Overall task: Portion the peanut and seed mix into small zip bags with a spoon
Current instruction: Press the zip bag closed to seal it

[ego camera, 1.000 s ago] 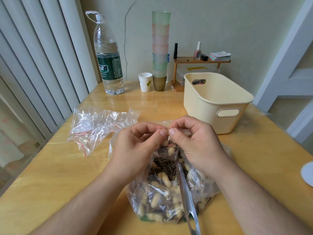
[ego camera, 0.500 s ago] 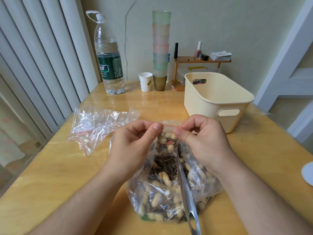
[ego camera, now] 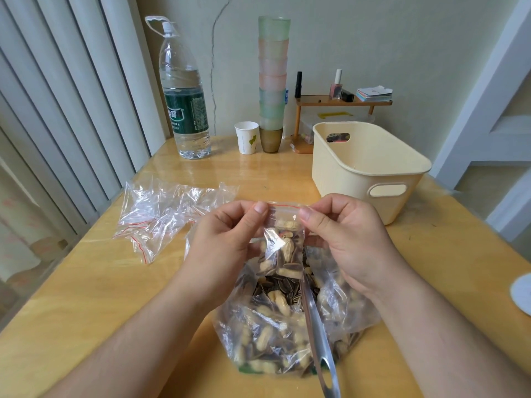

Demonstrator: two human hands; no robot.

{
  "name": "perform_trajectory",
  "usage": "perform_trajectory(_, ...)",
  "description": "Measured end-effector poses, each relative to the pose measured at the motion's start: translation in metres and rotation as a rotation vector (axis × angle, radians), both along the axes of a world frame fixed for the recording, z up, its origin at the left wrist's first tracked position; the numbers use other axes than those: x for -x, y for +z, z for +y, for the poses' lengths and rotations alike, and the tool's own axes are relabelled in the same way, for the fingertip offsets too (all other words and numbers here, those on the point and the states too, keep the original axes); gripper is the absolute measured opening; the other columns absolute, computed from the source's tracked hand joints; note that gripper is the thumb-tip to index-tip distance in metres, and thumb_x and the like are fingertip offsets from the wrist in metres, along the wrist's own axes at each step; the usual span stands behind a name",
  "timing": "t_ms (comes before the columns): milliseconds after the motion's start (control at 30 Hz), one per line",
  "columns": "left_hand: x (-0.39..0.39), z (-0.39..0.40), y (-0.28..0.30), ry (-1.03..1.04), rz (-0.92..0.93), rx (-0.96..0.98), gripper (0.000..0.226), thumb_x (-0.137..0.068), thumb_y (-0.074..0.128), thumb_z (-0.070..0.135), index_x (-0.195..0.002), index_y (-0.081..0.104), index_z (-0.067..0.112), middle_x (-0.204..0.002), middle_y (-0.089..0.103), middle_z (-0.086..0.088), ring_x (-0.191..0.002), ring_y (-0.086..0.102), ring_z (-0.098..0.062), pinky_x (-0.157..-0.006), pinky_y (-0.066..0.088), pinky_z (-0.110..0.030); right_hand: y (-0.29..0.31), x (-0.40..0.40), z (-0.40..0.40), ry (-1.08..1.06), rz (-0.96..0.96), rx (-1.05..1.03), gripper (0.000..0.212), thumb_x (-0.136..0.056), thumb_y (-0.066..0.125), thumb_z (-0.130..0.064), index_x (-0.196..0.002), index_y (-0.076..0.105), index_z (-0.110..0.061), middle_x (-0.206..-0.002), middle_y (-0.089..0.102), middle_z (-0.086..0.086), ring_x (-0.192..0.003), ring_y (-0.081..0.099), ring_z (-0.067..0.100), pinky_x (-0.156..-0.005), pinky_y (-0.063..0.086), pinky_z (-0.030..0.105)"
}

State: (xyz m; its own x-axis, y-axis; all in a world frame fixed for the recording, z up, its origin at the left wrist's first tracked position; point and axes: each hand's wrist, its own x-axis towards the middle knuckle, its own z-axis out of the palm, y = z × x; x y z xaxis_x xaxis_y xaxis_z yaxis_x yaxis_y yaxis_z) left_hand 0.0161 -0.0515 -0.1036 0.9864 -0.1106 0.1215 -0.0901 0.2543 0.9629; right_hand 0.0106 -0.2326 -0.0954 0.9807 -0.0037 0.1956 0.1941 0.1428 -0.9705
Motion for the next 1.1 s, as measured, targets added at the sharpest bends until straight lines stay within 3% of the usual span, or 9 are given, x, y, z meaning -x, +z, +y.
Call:
perform_trajectory(167,0.002,-0.002,0.002,-0.135,0.100,0.061,0.023,-0.086,0.069,0.042,-0.080,0.081,0.023,-0.073,0.066,-0.001,-0.058,0.053,-0.006,-0.051,0.042,-0.016,0.003,0.001,0.001,0.049,0.077,-0.144,0.016,-0.077,0.073,-0.015,-0.079,0.060,-0.006,-0.072,0.065,0.013,-0.061,0.067,0.021,-0.049,0.058,0.033)
perform_trajectory(300,0.001,-0.002,-0.002,-0.200,0.091,0.030,0.022,-0.089,0.077,0.028,-0.103,0.076,0.012,-0.079,0.071,-0.004,-0.065,0.066,-0.012,-0.054,0.055,-0.025,0.004,0.001,-0.002,0.044,0.076,-0.169,0.014,-0.078,0.074,-0.016,-0.072,0.062,-0.012,-0.079,0.065,0.019,-0.065,0.068,0.026,-0.051,0.059,0.036)
perform_trajectory(367,0.001,-0.002,-0.003,-0.226,0.078,0.011,0.026,-0.092,0.076,0.025,-0.113,0.072,0.008,-0.096,0.076,-0.012,-0.077,0.073,-0.021,-0.062,0.062,-0.033,0.003,0.000,-0.004,0.044,0.069,-0.164,0.013,-0.078,0.075,-0.017,-0.070,0.064,-0.014,-0.080,0.065,0.019,-0.068,0.068,0.026,-0.054,0.059,0.037)
perform_trajectory(633,-0.001,0.000,-0.006,-0.274,0.065,-0.027,0.050,-0.080,0.077,0.023,-0.127,0.065,0.013,-0.110,0.078,-0.015,-0.095,0.076,-0.024,-0.072,0.063,-0.032,0.003,-0.002,-0.005,0.019,0.059,-0.170,0.008,-0.076,0.076,-0.022,-0.071,0.070,-0.020,-0.074,0.069,0.010,-0.068,0.069,0.020,-0.059,0.060,0.039)
perform_trajectory(733,-0.002,-0.001,-0.009,-0.263,0.024,-0.036,0.043,-0.080,0.077,0.020,-0.121,0.067,0.013,-0.106,0.078,-0.014,-0.094,0.076,-0.023,-0.073,0.062,-0.032,0.002,-0.003,-0.004,0.033,0.073,-0.178,0.008,-0.076,0.076,-0.024,-0.069,0.073,-0.024,-0.079,0.070,0.013,-0.072,0.069,0.023,-0.060,0.061,0.040)
perform_trajectory(833,-0.001,-0.001,-0.009,-0.225,-0.022,-0.030,0.037,-0.080,0.078,0.018,-0.115,0.069,0.013,-0.106,0.079,-0.013,-0.093,0.076,-0.022,-0.073,0.062,-0.031,0.000,-0.004,-0.003,0.038,0.076,-0.197,0.016,-0.077,0.076,-0.026,-0.089,0.073,-0.018,-0.087,0.071,0.014,-0.080,0.068,0.027,-0.063,0.062,0.044)
perform_trajectory(933,-0.002,-0.002,-0.010,-0.191,-0.090,-0.017,0.031,-0.082,0.082,0.014,-0.112,0.074,0.018,-0.108,0.078,-0.014,-0.097,0.076,-0.026,-0.077,0.063,-0.035,0.000,-0.003,-0.002,0.061,0.086,-0.174,0.041,-0.080,0.074,-0.032,-0.115,0.070,-0.011,-0.104,0.074,0.019,-0.093,0.070,0.034,-0.082,0.061,0.059)
perform_trajectory(1000,-0.003,-0.002,-0.011,-0.176,-0.130,-0.002,0.033,-0.080,0.084,0.018,-0.111,0.076,0.022,-0.110,0.077,-0.016,-0.100,0.074,-0.028,-0.082,0.062,-0.039,-0.001,-0.001,-0.002,0.120,0.089,-0.149,0.045,-0.085,0.071,-0.034,-0.120,0.070,-0.006,-0.110,0.074,0.023,-0.099,0.071,0.036,-0.088,0.059,0.064)
perform_trajectory(1100,-0.005,-0.001,-0.012,-0.150,-0.144,-0.002,0.044,-0.078,0.085,0.014,-0.119,0.070,0.012,-0.114,0.076,-0.020,-0.107,0.073,-0.030,-0.089,0.060,-0.038,-0.002,0.001,-0.002,0.178,0.084,-0.138,0.043,-0.090,0.068,-0.032,-0.120,0.071,-0.001,-0.113,0.073,0.025,-0.100,0.072,0.032,-0.084,0.062,0.053)
